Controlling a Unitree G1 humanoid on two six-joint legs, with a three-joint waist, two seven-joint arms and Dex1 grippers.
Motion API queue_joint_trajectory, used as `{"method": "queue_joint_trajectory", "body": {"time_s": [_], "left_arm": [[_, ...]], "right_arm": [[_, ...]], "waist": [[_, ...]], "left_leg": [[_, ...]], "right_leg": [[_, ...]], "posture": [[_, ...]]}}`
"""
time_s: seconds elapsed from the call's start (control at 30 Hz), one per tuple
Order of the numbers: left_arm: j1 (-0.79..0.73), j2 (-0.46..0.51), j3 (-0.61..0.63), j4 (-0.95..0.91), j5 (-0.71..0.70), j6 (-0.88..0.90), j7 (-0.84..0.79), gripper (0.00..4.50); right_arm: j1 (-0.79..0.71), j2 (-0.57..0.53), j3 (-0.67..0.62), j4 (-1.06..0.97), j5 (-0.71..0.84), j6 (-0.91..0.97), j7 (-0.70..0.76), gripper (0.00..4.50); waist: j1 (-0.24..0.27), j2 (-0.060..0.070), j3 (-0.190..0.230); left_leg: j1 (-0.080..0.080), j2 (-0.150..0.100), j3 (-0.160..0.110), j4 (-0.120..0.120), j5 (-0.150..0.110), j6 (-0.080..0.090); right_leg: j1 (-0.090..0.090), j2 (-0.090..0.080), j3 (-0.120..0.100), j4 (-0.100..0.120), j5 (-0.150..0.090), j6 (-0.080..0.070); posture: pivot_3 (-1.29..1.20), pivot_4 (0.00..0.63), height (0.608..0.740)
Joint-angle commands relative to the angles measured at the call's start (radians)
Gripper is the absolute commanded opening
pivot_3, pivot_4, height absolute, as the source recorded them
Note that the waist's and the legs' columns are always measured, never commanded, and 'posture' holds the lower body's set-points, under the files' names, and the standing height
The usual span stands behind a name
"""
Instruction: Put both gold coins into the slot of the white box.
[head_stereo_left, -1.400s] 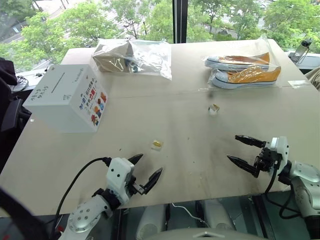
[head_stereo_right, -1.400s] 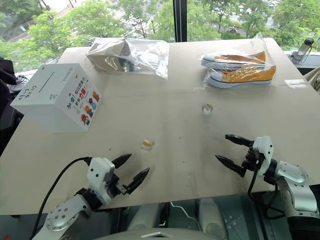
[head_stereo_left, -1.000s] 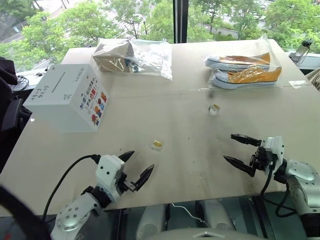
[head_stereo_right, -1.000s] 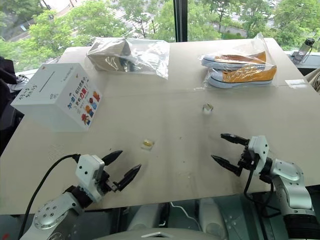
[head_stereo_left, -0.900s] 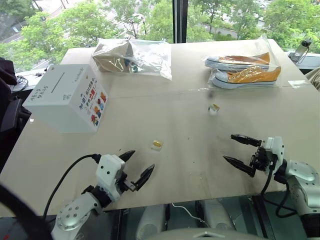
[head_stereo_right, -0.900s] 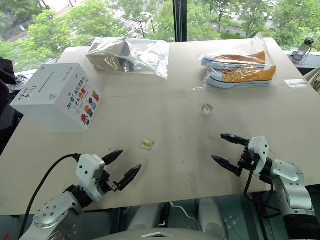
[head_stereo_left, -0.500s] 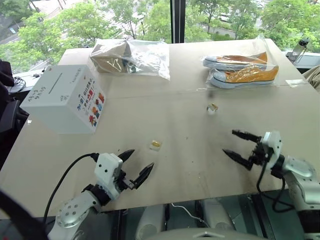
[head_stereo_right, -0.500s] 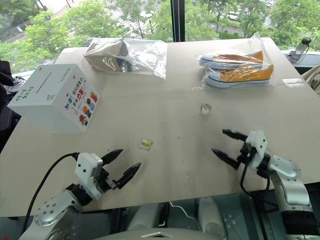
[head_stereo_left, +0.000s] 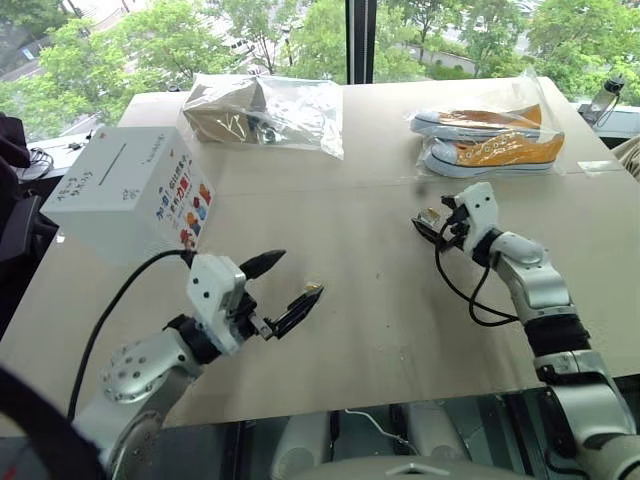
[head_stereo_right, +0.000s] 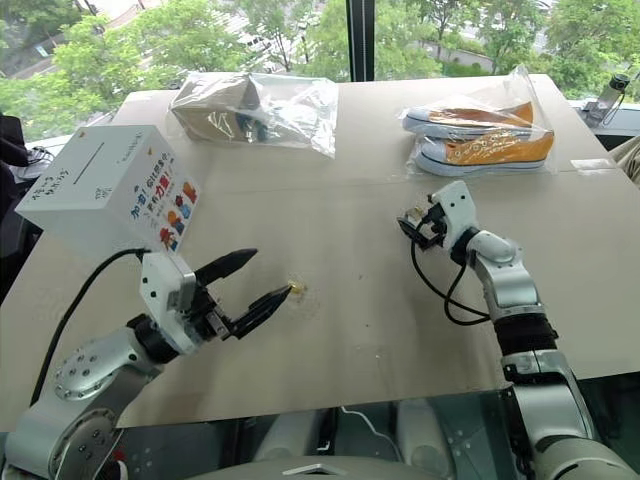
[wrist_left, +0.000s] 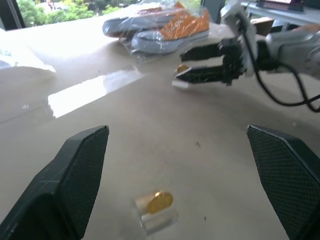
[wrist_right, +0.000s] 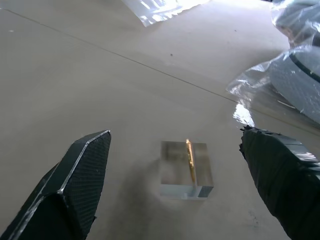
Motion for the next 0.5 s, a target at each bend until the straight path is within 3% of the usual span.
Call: {"method": "queue_joint_trajectory", "body": {"time_s": [0.03,0.2,0.23,0.5], "left_arm": [[-0.008,0.038,0.026,-0.067,-0.036,0.028,-0.005,4.5],[-0.003,0.038,0.028,-0.076,-0.038,0.037,0.012,4.5],[-0.001,0.036,0.025,-0.076,-0.034,0.036,0.014,4.5],[-0.049,-0.024,-0.026,-0.07,-0.044,0.061,0.097,4.5]], "right_arm": [[-0.033,0.005,-0.019,0.022,0.004,-0.032,-0.001,2.84],[-0.035,0.007,-0.017,0.027,0.006,-0.036,0.012,0.3],[-0.034,0.009,-0.019,0.024,0.008,-0.038,0.012,0.04],[-0.024,0.051,-0.059,-0.078,0.098,-0.053,0.045,0.04]], "waist": [[-0.001,0.0,0.0],[-0.002,0.0,0.0],[-0.002,0.0,0.0],[-0.002,0.0,0.0]], "left_leg": [[0.0,0.0,0.0,0.0,0.0,0.0],[0.001,0.0,0.0,-0.001,0.0,0.0],[0.001,0.0,0.0,-0.001,0.0,0.0],[0.001,0.0,0.0,-0.001,0.0,0.0]], "right_leg": [[0.0,0.0,0.0,0.0,0.0,0.0],[0.0,0.0,0.0,0.0,0.0,0.0],[0.0,0.0,0.0,0.0,0.0,0.0],[0.0,0.0,0.0,0.0,0.0,0.0]], "posture": [[0.0,0.15,0.74],[0.0,0.15,0.74],[0.0,0.15,0.74],[0.0,0.15,0.74]]}}
